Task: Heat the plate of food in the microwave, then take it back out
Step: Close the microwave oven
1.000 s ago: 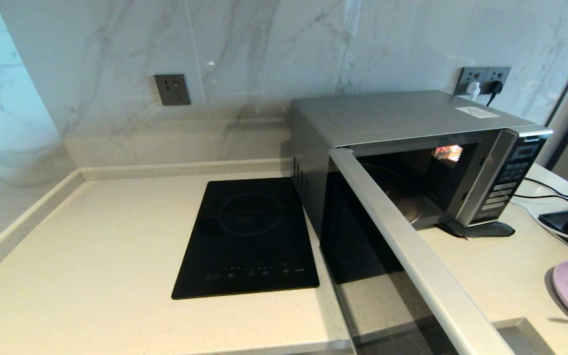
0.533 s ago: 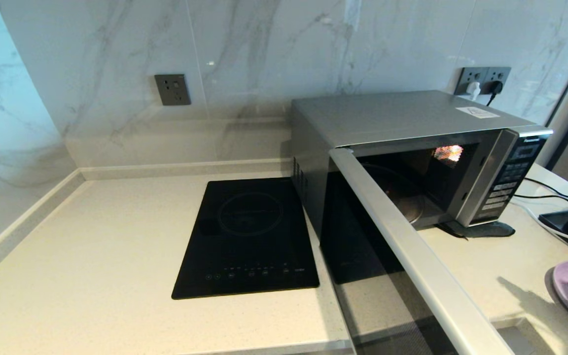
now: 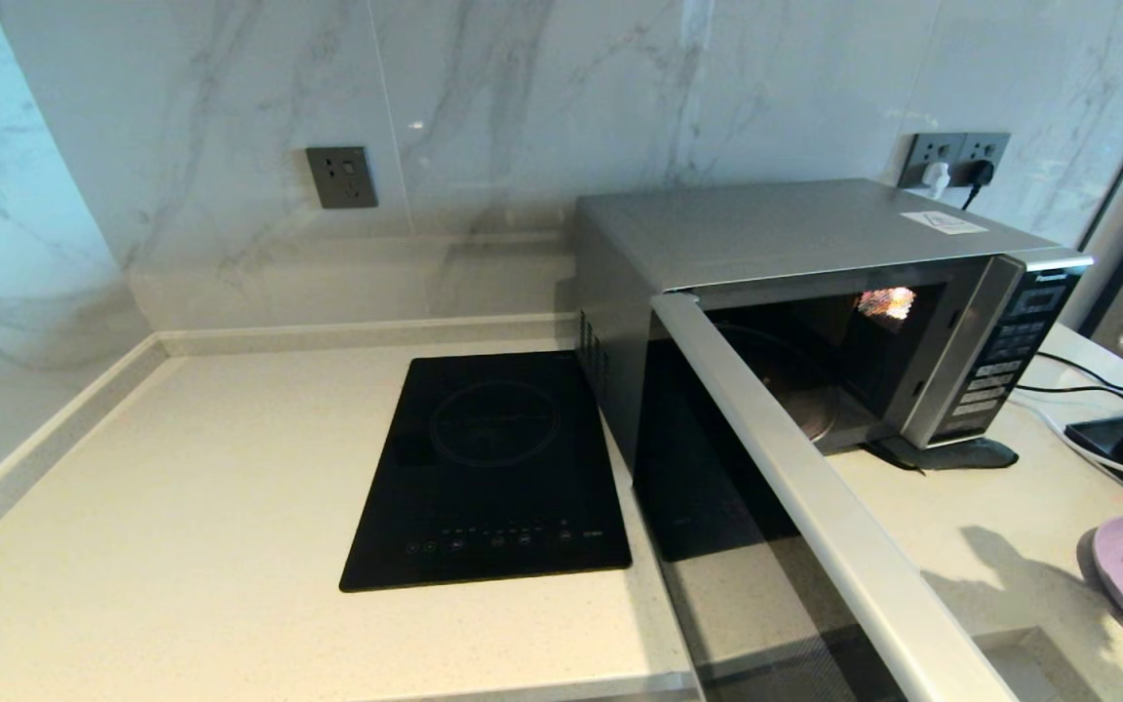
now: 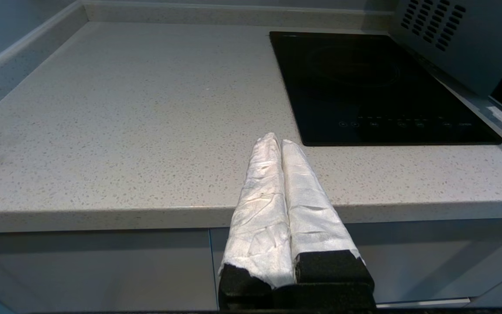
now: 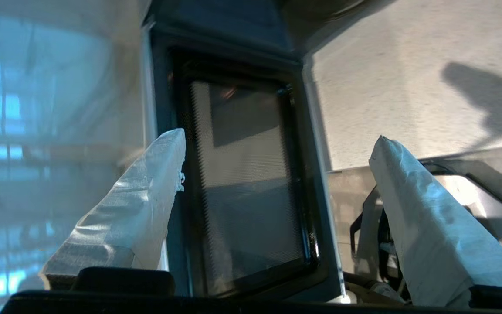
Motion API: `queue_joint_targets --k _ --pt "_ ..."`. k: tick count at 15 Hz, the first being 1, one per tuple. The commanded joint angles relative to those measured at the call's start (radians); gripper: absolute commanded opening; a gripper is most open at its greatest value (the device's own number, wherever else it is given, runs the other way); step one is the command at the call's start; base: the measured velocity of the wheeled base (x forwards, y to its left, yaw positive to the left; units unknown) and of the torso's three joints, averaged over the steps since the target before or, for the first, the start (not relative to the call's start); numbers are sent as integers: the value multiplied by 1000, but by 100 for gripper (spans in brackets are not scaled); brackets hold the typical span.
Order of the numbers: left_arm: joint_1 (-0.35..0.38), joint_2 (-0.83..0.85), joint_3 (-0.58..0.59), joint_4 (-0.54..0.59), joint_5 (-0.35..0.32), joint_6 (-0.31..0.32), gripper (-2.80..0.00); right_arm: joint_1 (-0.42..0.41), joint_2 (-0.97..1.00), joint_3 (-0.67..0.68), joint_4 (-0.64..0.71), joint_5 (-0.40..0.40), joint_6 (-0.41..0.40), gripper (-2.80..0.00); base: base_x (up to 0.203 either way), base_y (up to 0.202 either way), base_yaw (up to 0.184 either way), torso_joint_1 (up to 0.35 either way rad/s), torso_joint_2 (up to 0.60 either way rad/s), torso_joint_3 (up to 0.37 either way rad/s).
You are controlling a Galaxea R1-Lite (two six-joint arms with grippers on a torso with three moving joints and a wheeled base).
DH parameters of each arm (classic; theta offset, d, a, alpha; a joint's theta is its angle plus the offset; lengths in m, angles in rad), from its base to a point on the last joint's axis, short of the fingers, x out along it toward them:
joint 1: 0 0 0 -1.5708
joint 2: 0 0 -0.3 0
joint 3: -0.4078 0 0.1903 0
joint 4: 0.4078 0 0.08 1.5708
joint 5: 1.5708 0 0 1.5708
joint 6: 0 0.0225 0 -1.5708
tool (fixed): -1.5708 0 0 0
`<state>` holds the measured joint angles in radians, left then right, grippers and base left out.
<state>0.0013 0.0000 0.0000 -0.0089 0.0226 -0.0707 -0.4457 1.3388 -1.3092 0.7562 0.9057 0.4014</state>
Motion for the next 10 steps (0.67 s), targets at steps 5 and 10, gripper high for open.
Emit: queue_joint_targets --k 5,10 --pt "0 2 0 0 0 -1 -280 233 -10 -112 12 6 73 0 0 0 0 0 0 0" --pt "0 2 0 0 0 -1 -280 356 0 -147 83 -2 80 -280 0 0 0 0 0 0"
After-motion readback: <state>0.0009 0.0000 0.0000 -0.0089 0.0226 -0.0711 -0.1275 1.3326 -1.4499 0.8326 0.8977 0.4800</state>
